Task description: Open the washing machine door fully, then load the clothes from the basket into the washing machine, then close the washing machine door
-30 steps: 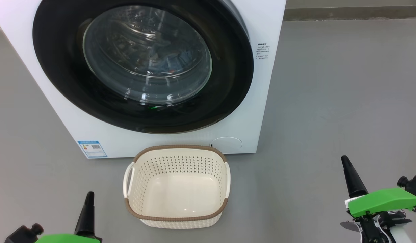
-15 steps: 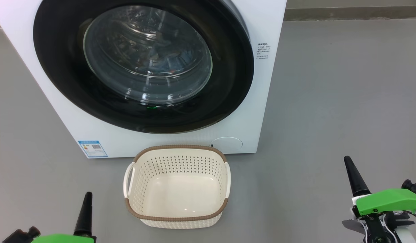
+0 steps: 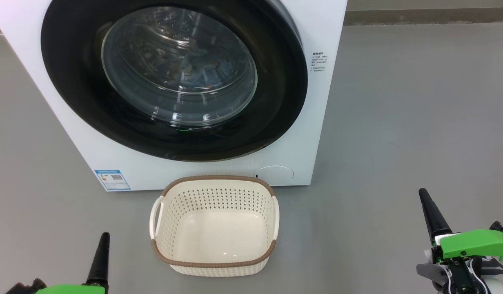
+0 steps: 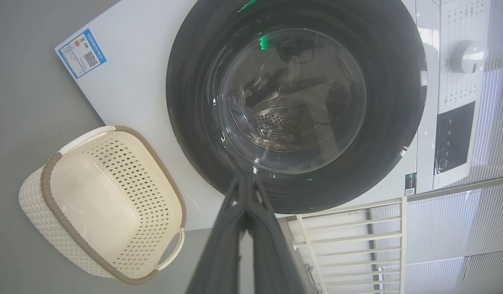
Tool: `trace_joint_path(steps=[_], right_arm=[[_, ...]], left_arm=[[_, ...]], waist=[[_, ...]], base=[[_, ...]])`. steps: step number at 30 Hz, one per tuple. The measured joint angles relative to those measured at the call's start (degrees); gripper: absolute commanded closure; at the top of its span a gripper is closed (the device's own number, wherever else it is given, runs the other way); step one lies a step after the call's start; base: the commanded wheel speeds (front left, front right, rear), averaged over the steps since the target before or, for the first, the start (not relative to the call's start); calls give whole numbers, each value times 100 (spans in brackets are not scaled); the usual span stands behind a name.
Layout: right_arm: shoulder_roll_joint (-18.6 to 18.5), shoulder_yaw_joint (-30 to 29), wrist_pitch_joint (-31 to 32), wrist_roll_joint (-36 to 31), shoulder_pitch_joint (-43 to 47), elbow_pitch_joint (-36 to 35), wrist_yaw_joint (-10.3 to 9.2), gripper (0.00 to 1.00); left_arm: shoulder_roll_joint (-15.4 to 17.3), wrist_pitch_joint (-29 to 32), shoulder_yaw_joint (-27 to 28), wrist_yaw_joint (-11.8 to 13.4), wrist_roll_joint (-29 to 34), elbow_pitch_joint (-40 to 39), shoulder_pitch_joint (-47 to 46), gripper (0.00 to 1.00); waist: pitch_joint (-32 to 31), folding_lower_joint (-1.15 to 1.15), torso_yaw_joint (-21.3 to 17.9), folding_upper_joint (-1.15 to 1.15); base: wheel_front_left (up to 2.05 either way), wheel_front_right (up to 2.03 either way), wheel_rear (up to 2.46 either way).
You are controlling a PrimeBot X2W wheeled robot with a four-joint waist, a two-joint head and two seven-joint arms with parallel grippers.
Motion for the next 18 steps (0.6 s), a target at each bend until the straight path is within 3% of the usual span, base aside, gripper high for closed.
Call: trace_joint_path(steps=[18], right_arm=[[108, -253, 276, 947, 9, -103, -1, 100]], left_arm=[[-194, 278, 292, -57, -735, -2, -41, 100]], waist=[[-1, 0, 11, 0]], base=[[0, 0, 0]])
